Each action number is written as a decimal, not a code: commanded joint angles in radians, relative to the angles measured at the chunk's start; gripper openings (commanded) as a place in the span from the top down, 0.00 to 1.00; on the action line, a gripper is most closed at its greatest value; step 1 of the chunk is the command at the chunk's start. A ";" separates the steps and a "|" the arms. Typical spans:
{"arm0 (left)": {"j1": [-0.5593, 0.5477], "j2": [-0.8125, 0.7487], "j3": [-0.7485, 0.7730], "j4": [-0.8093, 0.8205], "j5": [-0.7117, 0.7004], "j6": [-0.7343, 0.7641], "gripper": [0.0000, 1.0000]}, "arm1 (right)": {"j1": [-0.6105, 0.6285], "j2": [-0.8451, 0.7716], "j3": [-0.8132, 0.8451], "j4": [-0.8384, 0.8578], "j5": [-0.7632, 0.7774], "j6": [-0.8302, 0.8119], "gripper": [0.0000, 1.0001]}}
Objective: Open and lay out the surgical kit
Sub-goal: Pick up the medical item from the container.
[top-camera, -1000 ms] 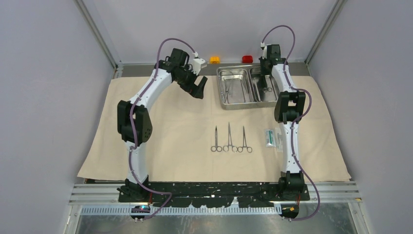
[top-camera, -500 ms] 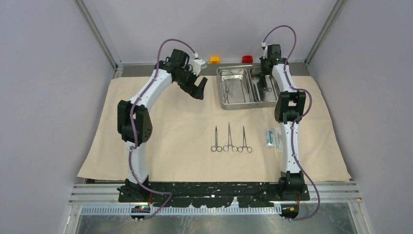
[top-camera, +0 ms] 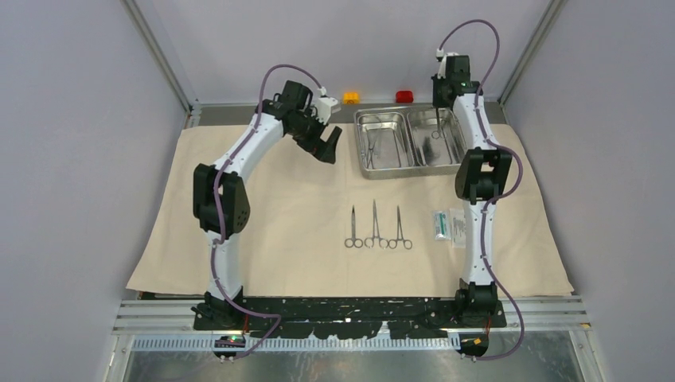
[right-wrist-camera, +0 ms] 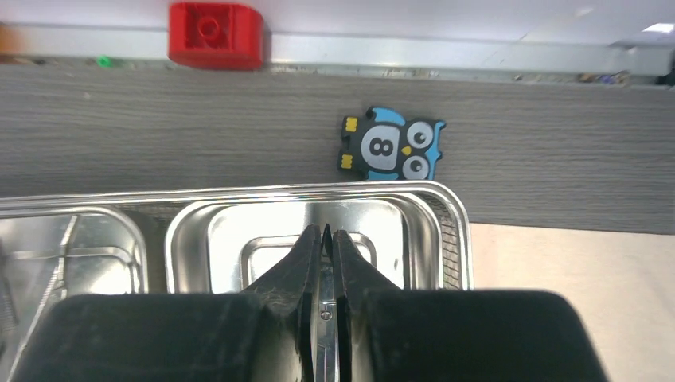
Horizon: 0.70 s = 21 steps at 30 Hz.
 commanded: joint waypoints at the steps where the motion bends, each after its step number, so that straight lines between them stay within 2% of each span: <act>1: -0.011 -0.043 0.037 0.021 0.023 -0.020 0.00 | 0.003 -0.136 -0.005 0.016 -0.003 0.005 1.00; 11: -0.038 -0.057 0.037 0.051 0.021 -0.057 0.00 | 0.006 -0.231 -0.051 -0.062 0.005 0.061 1.00; 15: -0.038 -0.072 0.021 0.073 -0.004 -0.112 0.00 | 0.040 -0.318 -0.157 -0.065 0.021 0.128 1.00; 21: -0.027 -0.102 0.007 0.095 -0.126 -0.136 0.00 | 0.122 -0.461 -0.360 -0.062 0.042 0.241 1.00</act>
